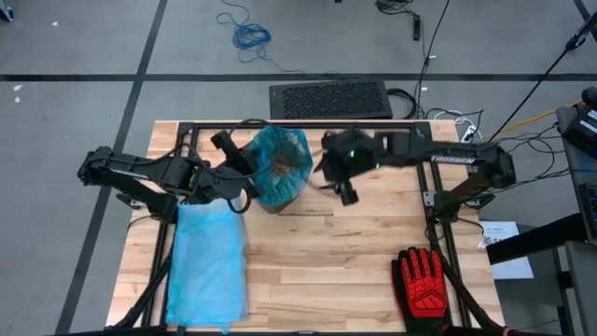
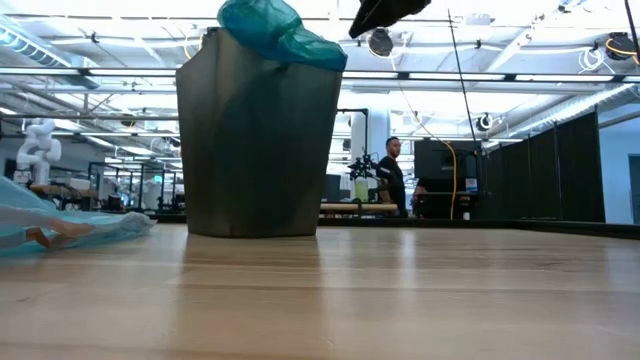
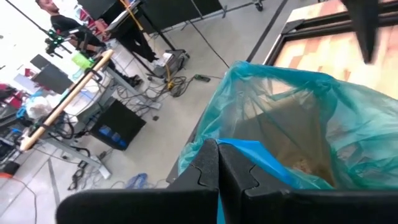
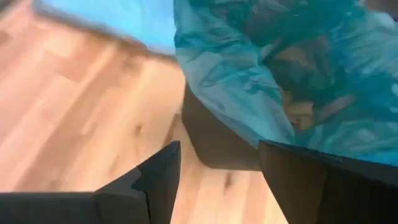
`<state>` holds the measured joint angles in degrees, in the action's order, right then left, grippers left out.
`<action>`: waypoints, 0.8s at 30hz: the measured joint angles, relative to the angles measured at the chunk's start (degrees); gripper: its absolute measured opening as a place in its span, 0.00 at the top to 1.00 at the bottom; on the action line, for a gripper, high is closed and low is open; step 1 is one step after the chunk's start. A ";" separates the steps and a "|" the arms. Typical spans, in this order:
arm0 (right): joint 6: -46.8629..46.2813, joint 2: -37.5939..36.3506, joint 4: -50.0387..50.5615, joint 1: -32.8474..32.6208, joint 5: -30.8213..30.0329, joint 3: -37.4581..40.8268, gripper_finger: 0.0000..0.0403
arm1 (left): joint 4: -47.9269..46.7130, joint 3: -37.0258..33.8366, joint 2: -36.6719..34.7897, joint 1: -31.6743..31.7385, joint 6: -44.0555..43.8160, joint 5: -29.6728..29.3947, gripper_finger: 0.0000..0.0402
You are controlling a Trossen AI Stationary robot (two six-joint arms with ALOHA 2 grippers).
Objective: Place trash/remove bag and relplace
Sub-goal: Remove the blue trash bag from the black trash bin
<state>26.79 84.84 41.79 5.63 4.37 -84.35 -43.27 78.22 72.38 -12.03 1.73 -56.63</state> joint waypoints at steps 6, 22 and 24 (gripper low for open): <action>4.62 0.02 -13.75 -9.80 -19.32 8.53 0.53 | -3.00 0.00 0.00 0.00 -4.36 -0.67 1.00; 26.80 7.25 -64.80 -20.99 -39.16 29.52 0.68 | -1.02 -6.93 0.02 -0.06 -13.50 -0.85 1.00; 31.37 9.81 -69.37 -20.66 -42.28 29.50 0.68 | 0.31 -7.19 0.02 -0.11 -13.44 -0.77 1.00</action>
<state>58.15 94.65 -27.58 -15.03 -37.91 -54.85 -42.96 71.03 72.40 -12.14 -11.71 -57.39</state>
